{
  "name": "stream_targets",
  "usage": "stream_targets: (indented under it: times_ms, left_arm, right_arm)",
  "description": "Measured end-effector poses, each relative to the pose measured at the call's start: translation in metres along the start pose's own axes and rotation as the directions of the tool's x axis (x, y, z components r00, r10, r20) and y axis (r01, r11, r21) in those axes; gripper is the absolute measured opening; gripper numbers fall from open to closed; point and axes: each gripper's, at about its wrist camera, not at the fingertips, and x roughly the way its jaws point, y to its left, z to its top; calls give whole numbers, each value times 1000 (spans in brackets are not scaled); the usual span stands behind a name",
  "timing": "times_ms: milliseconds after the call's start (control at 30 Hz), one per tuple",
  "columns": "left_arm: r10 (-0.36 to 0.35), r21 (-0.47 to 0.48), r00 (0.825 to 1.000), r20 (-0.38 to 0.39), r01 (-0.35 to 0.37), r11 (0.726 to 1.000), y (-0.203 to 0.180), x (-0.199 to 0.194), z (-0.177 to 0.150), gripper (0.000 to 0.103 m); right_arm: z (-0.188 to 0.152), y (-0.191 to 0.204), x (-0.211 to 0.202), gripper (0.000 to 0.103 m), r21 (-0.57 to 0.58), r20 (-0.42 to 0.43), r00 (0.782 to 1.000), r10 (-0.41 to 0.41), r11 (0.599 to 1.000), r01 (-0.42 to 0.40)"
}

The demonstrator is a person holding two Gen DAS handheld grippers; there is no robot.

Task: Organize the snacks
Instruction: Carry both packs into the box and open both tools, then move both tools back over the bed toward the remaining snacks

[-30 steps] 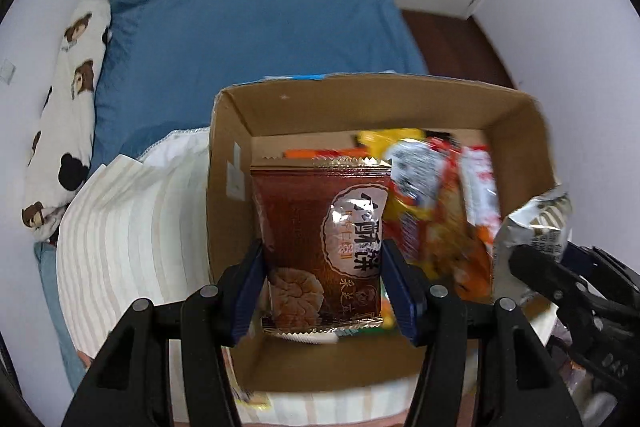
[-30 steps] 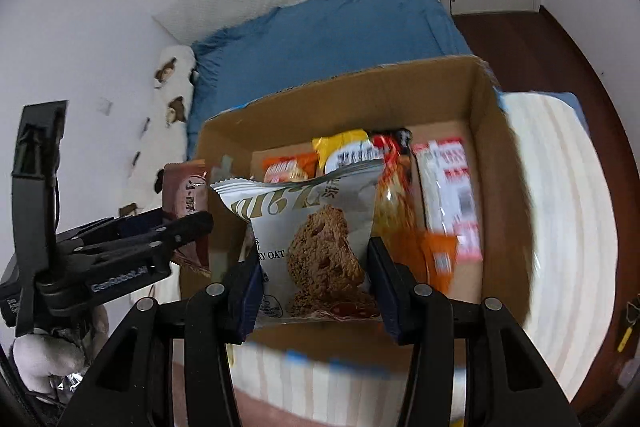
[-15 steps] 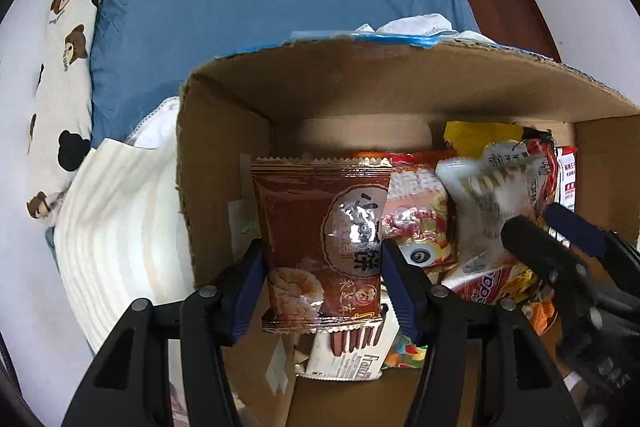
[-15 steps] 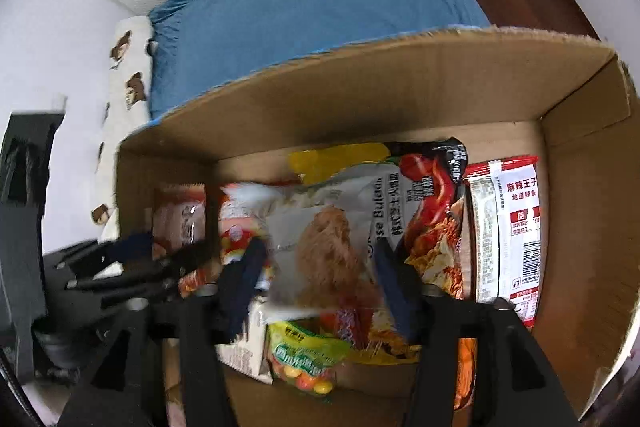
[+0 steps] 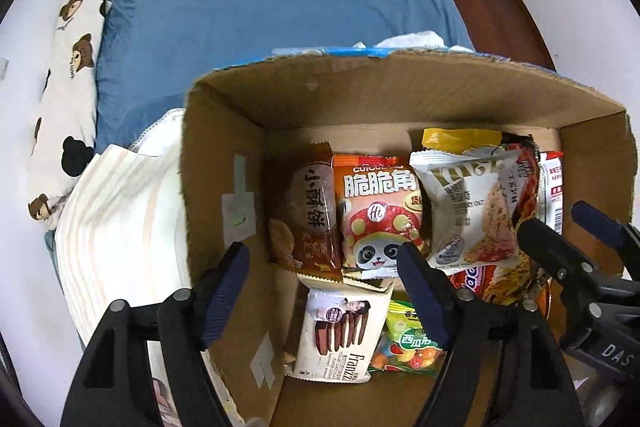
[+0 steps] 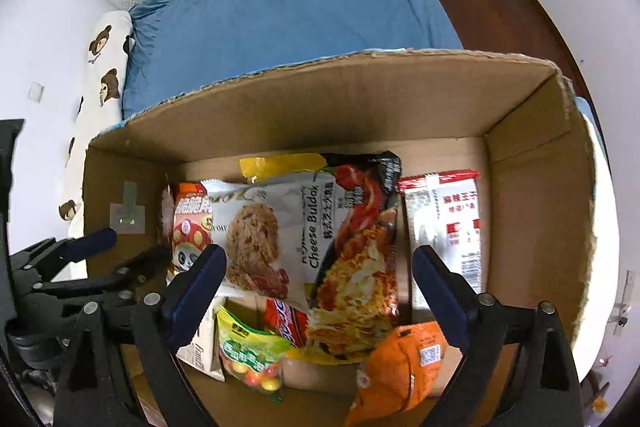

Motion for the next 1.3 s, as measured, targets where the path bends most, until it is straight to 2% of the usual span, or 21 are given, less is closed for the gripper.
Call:
stream_targets:
  times_ms: [100, 267, 367, 533, 767, 1000, 1300]
  left_arm:
    - [-11, -18, 1000, 16, 11, 1000, 1, -8, -6, 75]
    - [-28, -37, 996, 84, 31, 999, 0, -29, -24, 75]
    - [-47, -40, 988, 147, 54, 998, -5, -45, -43, 75]
    - [-18, -25, 970, 244, 25, 999, -15, -73, -80, 75]
    - [-6, -29, 929, 369, 18, 999, -16, -114, -130, 75]
    - [14, -28, 870, 492, 0, 1000, -20, -157, -182, 75]
    - [-12, -22, 825, 564, 29, 999, -26, -192, -240, 75]
  right_arm:
    - [-7, 2, -9, 96, -15, 13, 1000, -11, 1000, 12]
    - [-30, 4, -35, 96, -49, 74, 997, -28, 998, 32]
    - [-47, 6, -55, 96, -73, 129, 991, -37, 996, 46]
    - [-74, 10, -81, 96, -101, 186, 982, -27, 994, 47]
    - [-120, 14, -124, 96, -120, 271, 963, 2, 992, 32]
    - [-170, 18, -172, 96, -138, 360, 933, 29, 990, 22]
    - [-227, 10, -219, 96, -125, 409, 909, 83, 992, -35]
